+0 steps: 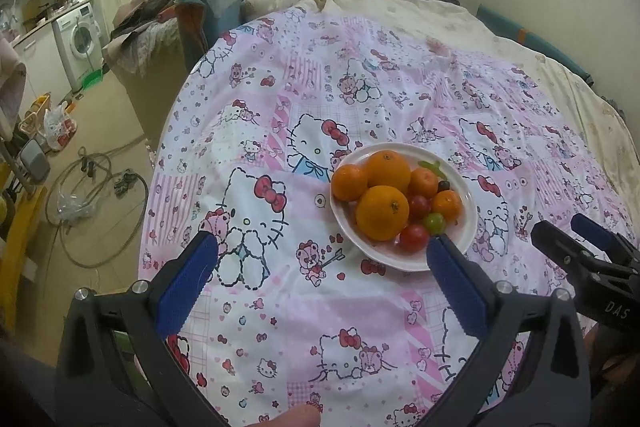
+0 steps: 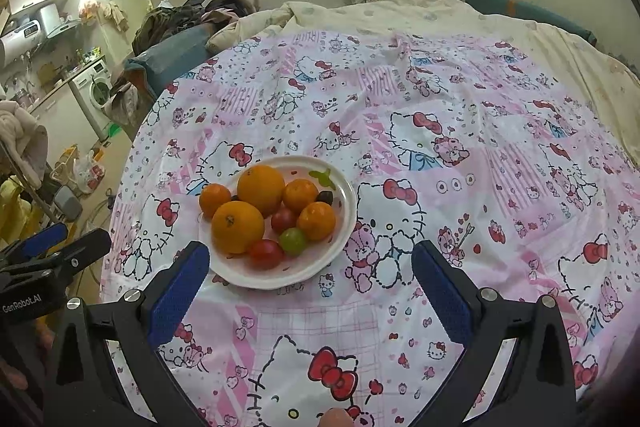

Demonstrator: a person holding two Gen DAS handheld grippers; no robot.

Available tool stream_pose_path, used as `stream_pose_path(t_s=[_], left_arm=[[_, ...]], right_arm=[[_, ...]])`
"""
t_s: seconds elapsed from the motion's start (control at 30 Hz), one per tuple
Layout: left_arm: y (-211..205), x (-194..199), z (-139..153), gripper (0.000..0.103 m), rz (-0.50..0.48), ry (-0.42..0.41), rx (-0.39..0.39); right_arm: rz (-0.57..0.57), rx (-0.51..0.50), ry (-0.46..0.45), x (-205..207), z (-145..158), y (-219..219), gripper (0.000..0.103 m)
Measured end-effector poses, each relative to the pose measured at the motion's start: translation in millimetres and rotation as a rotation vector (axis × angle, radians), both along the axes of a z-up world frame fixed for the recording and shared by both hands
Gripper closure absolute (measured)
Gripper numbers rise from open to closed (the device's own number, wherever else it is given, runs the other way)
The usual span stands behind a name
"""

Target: Organize fruits

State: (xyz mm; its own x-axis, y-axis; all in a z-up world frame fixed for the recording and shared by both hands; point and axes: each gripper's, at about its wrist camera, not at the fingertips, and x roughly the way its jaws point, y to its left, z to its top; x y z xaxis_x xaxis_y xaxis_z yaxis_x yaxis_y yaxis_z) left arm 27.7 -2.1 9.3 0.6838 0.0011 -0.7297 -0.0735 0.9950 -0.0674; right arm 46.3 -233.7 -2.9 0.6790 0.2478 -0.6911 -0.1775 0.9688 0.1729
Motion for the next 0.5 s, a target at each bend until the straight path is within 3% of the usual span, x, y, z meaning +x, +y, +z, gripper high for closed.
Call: stream_pose_path(t_s=[0.5], left_arm=[[-0.5, 1.1, -5.8, 0.000, 0.016, 0.015, -0.006]], right_arm=[[0.000, 0.005, 0.014, 2.1, -1.8, -1.2, 0.000]])
